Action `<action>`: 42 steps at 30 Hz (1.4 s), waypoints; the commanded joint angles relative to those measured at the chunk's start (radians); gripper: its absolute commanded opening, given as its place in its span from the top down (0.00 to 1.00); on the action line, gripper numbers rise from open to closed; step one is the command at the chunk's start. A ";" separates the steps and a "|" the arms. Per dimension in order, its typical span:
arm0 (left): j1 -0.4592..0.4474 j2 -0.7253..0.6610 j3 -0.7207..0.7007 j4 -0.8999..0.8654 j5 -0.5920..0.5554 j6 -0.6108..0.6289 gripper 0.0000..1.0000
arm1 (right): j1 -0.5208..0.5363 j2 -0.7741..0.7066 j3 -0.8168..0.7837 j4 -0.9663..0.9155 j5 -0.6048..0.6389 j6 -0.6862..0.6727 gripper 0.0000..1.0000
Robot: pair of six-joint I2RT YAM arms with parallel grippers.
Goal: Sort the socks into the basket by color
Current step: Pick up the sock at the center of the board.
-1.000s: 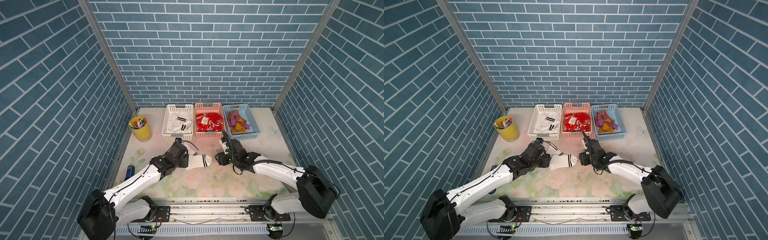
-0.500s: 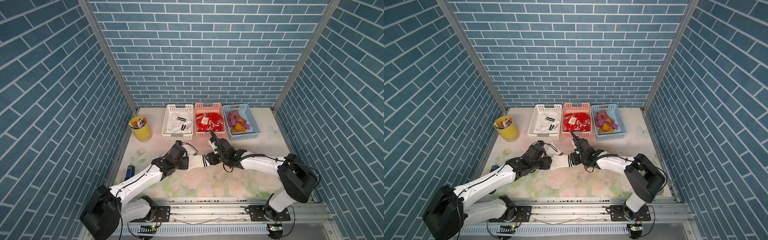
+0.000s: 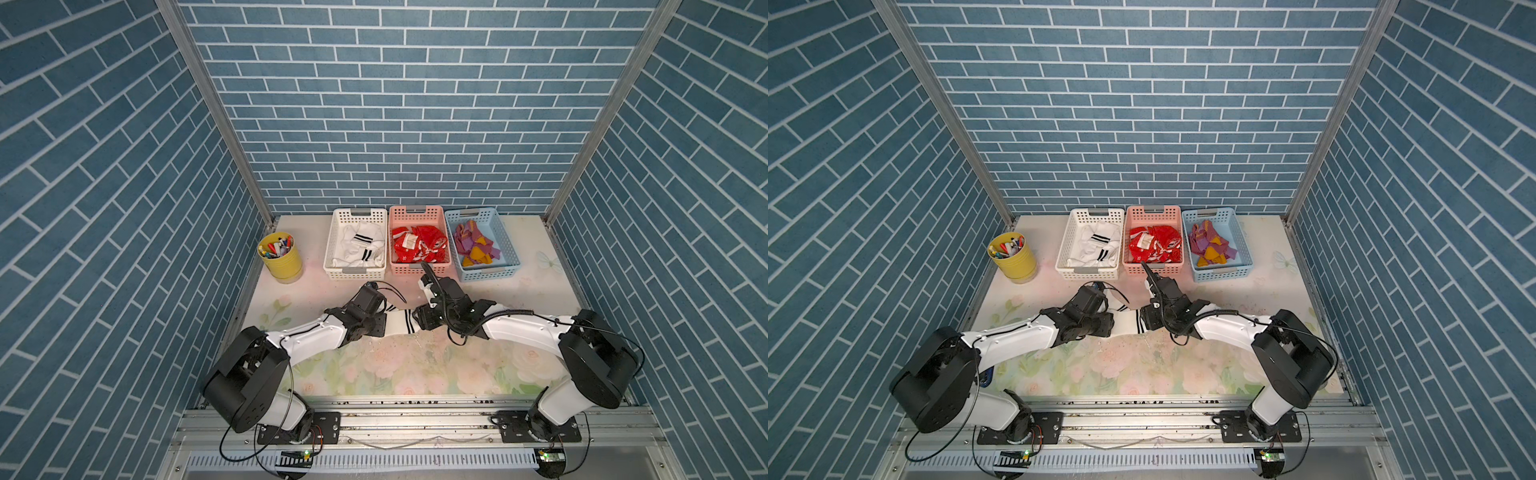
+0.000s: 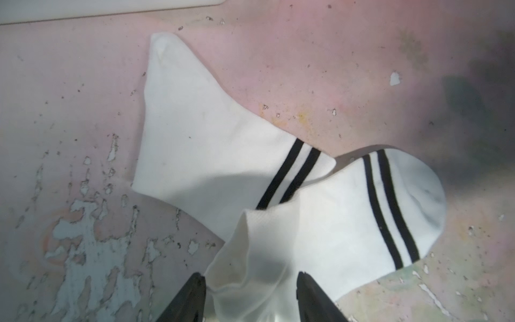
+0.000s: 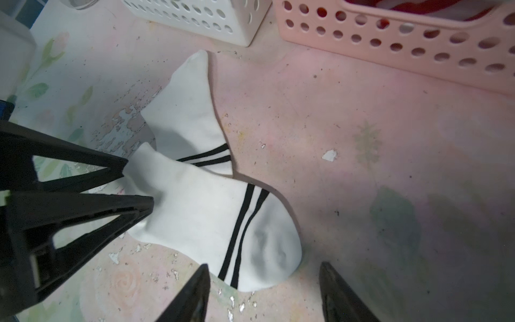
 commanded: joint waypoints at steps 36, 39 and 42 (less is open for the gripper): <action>0.007 -0.281 0.284 -0.314 -0.065 0.094 1.00 | -0.002 -0.194 -0.100 -0.028 0.152 0.027 0.38; 0.013 -0.266 0.340 -0.335 -0.097 0.114 1.00 | -0.002 -0.196 -0.101 -0.027 0.145 0.027 0.38; 0.046 -0.228 0.396 -0.334 -0.097 0.135 1.00 | -0.002 -0.194 -0.100 -0.026 0.138 0.027 0.37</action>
